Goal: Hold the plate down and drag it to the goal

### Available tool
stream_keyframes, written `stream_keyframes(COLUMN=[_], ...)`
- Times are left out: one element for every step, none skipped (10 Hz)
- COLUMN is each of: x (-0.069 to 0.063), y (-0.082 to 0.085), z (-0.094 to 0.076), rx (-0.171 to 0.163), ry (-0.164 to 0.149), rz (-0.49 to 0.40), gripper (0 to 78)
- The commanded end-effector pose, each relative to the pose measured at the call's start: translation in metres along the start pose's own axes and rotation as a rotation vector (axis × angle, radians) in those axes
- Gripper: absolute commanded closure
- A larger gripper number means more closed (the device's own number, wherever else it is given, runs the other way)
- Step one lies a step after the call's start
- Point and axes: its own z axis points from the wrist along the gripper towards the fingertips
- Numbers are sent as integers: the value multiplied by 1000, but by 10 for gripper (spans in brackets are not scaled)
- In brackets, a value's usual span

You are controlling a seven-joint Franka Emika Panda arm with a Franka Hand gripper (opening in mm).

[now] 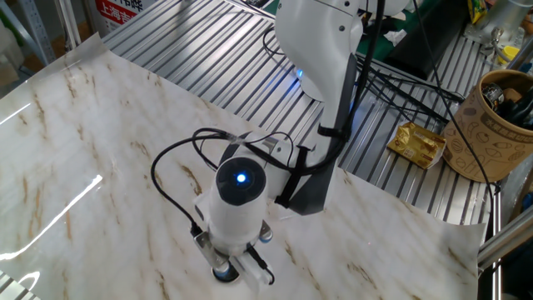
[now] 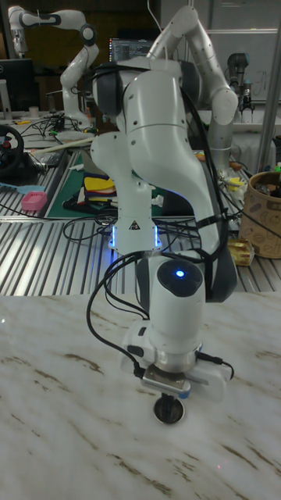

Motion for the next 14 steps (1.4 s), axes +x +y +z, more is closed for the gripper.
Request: stream_keyframes(x=[2,5,7,10,12,15,19,23,26,30,32,34,35,37], y=[-3,-5,-7,-10,-12,-15,-19,-23,-26,-30,-33,-35,-38,-41], z=[-1,-1,-1,-1,-1,0,1,2,2,3,2,1,-1,-2], rx=[5,10,12,13,15,19,21,21,21,22,24,26,30,32], ry=[-2,-2,0,2,3,1,1,2,2,3,6,9,13,18], rz=[-3,-5,-6,-8,-10,-12,-17,-20,-20,-23,-24,-26,-27,-30], gripper=[776,776,776,776,776,776,776,776,776,776,776,776,776,776])
